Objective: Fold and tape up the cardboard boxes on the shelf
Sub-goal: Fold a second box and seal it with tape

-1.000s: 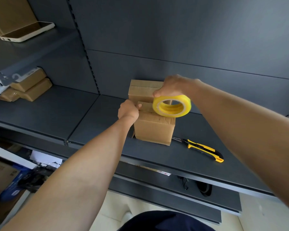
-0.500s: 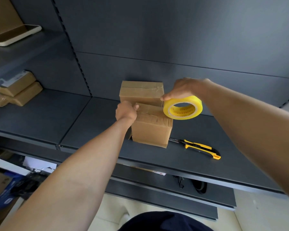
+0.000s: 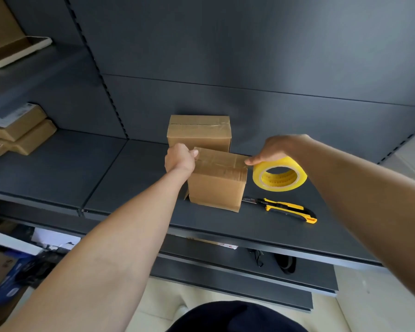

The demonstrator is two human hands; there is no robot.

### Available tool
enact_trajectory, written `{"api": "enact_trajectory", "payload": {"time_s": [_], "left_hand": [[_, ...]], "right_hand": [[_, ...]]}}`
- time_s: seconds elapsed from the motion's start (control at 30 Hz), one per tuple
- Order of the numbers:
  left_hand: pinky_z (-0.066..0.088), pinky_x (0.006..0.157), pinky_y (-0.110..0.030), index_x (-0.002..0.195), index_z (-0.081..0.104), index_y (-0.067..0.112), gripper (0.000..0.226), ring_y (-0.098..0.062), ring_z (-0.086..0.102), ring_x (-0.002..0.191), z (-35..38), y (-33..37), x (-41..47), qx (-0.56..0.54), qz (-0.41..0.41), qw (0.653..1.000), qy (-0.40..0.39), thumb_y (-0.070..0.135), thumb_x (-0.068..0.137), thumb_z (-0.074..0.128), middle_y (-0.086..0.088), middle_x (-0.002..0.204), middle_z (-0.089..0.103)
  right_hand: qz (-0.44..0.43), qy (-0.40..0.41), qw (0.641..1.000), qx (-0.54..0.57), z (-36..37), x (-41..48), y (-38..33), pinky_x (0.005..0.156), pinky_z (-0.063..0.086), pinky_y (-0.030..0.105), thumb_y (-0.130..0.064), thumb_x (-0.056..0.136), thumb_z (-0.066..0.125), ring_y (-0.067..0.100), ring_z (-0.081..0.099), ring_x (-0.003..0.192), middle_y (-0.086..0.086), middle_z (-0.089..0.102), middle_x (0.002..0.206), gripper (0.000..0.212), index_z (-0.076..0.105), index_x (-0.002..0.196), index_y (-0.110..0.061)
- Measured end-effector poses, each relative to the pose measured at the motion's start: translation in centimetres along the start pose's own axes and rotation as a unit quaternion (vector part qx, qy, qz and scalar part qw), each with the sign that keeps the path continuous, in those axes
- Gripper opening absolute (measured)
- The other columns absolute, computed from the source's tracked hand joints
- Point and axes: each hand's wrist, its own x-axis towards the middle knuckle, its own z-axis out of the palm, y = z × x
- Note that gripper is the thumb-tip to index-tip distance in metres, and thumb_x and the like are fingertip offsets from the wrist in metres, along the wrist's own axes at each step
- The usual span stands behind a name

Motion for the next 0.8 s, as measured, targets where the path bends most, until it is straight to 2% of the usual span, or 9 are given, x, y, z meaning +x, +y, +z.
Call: {"api": "enact_trajectory", "payload": {"time_s": [0.07,0.13,0.23,0.37,0.5,0.6,0.73,0.8], "left_hand": [[0.028,0.048,-0.026,0.056,0.034,0.012,0.048,-0.018,0.039,0.058,-0.1,0.0,0.0,-0.001,-0.005,1.000,0.003,0.029,0.095,0.056,0.000,0.064,0.041],[0.028,0.048,-0.026,0.056,0.034,0.012,0.048,-0.019,0.041,0.060,-0.1,0.1,0.1,0.000,-0.006,1.000,0.004,0.028,0.094,0.057,-0.002,0.069,0.045],[0.035,0.055,-0.027,0.057,0.036,0.011,0.046,-0.022,0.045,0.065,0.0,0.0,0.2,0.000,-0.006,1.000,0.004,0.029,0.094,0.058,-0.003,0.072,0.048],[0.040,0.062,-0.029,0.059,0.040,0.009,0.044,-0.023,0.045,0.066,0.1,-0.2,0.3,-0.006,-0.004,1.000,-0.003,0.029,0.094,0.058,0.001,0.066,0.045],[0.030,0.051,-0.025,0.054,0.030,0.012,0.052,-0.018,0.033,0.052,0.1,-0.3,0.3,-0.007,-0.006,1.000,0.002,0.028,0.094,0.059,0.001,0.059,0.037],[0.027,0.049,-0.025,0.054,0.027,0.013,0.053,-0.017,0.029,0.050,0.1,-0.2,0.2,-0.011,-0.015,1.000,0.003,0.028,0.094,0.059,0.001,0.058,0.035],[0.026,0.048,-0.025,0.054,0.025,0.013,0.054,-0.017,0.026,0.049,0.3,-0.2,0.3,-0.020,-0.034,0.999,0.011,0.028,0.094,0.058,0.001,0.058,0.033],[0.026,0.047,-0.025,0.055,0.026,0.014,0.052,-0.017,0.029,0.049,0.5,0.0,0.3,-0.030,-0.051,0.998,0.021,0.029,0.094,0.058,0.001,0.059,0.035]], "right_hand": [[0.000,-0.014,1.000,0.015,0.6,0.1,0.0,0.094,0.038,0.040,-0.086,0.067,0.048,0.030,0.043,0.129,0.003,0.045,0.143,0.097,0.044,0.138,-0.020],[0.001,-0.014,1.000,0.021,0.8,0.3,0.1,0.094,0.039,0.040,-0.086,0.067,0.048,0.030,0.043,0.129,0.002,0.045,0.143,0.097,0.044,0.138,-0.020],[-0.006,-0.011,1.000,0.025,1.0,0.5,0.3,0.091,0.039,0.038,-0.085,0.067,0.050,0.030,0.045,0.126,0.003,0.047,0.140,0.095,0.046,0.135,-0.019],[-0.008,-0.023,0.999,0.030,1.6,0.8,0.4,0.089,0.039,0.038,-0.084,0.069,0.048,0.030,0.046,0.126,0.003,0.048,0.140,0.094,0.047,0.135,-0.019],[-0.009,-0.028,0.998,0.054,2.4,1.2,0.6,0.086,0.040,0.038,-0.088,0.064,0.046,0.031,0.047,0.124,0.004,0.049,0.139,0.099,0.047,0.135,-0.019],[-0.013,-0.033,0.996,0.076,3.2,1.5,1.0,0.097,0.042,0.041,-0.091,0.062,0.043,0.031,0.046,0.125,0.004,0.049,0.139,0.103,0.046,0.135,-0.018],[-0.044,-0.052,0.990,0.127,4.6,2.1,2.0,0.095,0.047,0.041,-0.086,0.067,0.048,0.027,0.059,0.102,0.005,0.061,0.116,0.084,0.059,0.116,-0.019],[-0.054,-0.050,0.985,0.156,4.8,2.3,2.3,0.094,0.047,0.039,-0.080,0.070,0.053,0.026,0.060,0.101,0.004,0.063,0.114,0.075,0.060,0.114,-0.020]]}}
